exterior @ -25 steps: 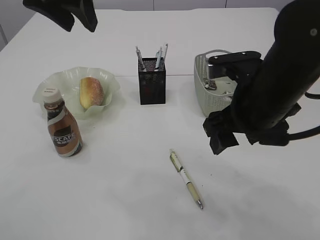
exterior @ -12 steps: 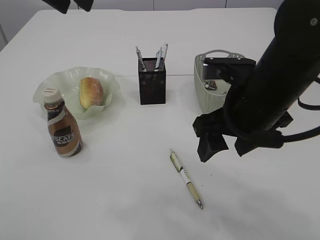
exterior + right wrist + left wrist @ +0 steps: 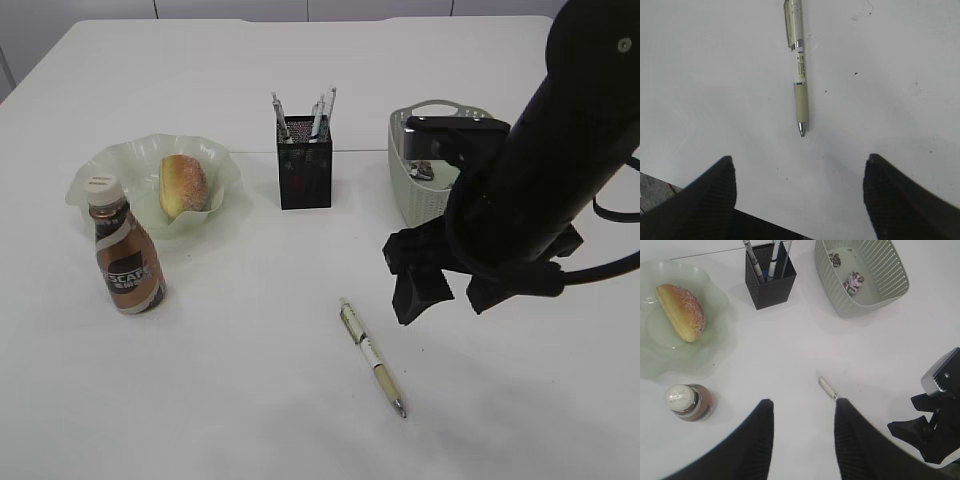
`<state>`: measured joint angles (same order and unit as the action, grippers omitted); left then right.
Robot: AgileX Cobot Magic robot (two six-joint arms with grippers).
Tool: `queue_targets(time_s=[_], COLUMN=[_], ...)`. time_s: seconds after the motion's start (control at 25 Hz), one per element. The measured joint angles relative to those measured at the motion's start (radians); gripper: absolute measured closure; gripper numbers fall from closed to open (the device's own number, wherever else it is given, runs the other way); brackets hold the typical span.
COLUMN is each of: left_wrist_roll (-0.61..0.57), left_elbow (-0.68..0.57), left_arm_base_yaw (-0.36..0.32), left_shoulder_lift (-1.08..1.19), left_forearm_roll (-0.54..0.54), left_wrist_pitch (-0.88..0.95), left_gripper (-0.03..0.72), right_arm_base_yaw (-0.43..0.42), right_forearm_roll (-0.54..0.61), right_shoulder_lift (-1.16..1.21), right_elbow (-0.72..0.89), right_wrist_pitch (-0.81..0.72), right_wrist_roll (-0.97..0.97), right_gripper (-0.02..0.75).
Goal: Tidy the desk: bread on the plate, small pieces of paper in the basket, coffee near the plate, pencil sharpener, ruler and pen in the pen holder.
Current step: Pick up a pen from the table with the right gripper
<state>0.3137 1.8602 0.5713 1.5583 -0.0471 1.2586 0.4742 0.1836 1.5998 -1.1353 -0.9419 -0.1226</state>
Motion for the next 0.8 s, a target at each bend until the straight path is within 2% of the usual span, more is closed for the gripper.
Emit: queue_targets(time_s=[0.8], left_wrist_roll=[0.0], left_elbow=[0.0], left_arm_base_yaw=[0.0], left_shoulder_lift=[-0.007], left_forearm_roll=[-0.029], left_wrist_pitch=[0.0], left_gripper=[0.391], right_arm_base_yaw=[0.0], right_forearm_roll=[0.053], right_shoulder_lift=[0.089], right_elbow=[-0.042], right_wrist_pitch=[0.045], right_wrist_roll=[0.101], right_gripper=[0.154])
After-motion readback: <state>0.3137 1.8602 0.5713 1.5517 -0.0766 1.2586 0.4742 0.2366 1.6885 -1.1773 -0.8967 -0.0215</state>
